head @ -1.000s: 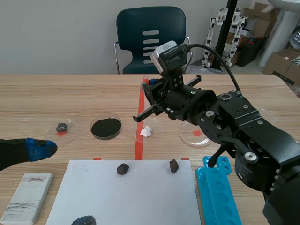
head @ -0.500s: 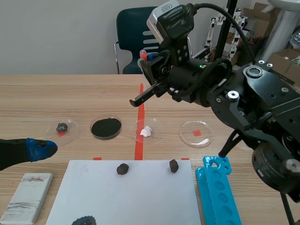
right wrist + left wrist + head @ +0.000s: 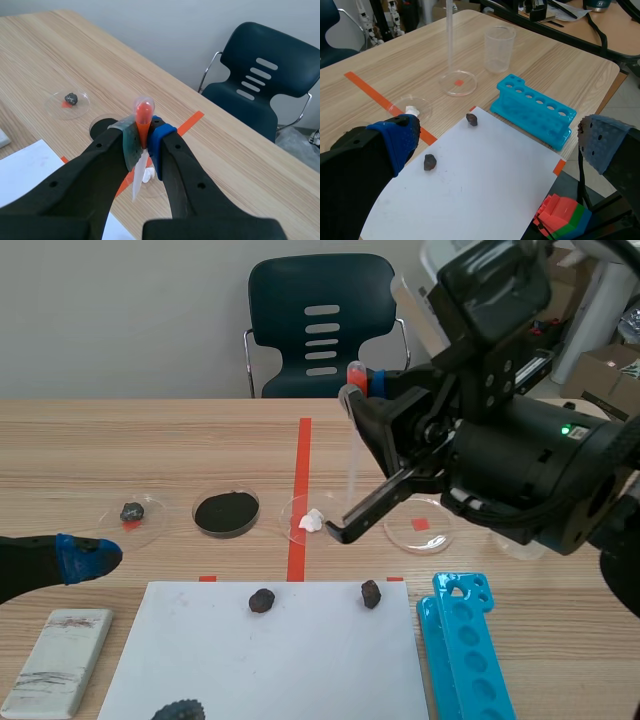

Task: Squeeze the dropper onto the mineral

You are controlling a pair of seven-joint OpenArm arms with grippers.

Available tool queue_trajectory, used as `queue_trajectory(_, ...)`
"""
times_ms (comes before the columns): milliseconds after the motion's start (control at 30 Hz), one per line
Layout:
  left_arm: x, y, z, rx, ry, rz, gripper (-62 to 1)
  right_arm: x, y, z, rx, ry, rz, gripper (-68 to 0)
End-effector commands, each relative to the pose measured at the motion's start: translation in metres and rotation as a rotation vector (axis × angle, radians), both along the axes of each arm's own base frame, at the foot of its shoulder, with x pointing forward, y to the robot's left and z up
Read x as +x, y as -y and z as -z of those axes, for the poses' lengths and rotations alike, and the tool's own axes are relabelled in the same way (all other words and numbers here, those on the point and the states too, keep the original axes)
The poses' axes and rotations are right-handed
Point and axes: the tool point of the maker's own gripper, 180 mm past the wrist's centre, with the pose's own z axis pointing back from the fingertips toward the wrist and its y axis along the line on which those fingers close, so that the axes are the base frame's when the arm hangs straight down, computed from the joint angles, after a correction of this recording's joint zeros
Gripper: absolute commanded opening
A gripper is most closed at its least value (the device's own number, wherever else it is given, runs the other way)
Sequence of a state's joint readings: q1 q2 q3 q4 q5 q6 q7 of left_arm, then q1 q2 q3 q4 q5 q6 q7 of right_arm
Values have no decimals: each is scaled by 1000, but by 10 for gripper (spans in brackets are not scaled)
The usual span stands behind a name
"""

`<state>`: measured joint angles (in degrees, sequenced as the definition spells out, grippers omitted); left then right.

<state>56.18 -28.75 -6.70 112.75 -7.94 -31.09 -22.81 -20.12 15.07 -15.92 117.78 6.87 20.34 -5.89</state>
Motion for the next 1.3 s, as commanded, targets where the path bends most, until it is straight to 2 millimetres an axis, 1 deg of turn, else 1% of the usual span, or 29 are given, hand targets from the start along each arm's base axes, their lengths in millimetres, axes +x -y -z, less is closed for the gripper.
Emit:
queue_trajectory(0,2,2,-9,-33,22,-4,14,-4,0,-9,22,19,1,-665)
queue_trajectory(167,2,2,-9,-33,22,-4,14,-23,6,-22,33,23,16,-665)
queue_trajectory(267,2,2,-9,-33,22,-4,14,-31,10,-29,37,29,27,-665)
queue_trajectory(433,2,2,-9,-33,22,-4,14,-40,19,-33,38,37,46,-665)
queue_trajectory(733,2,2,-9,-33,22,-4,14,-37,27,-32,19,42,71,-665)
queue_trajectory(1267,2,2,-9,-33,22,-4,14,-37,27,-32,20,42,71,-665)
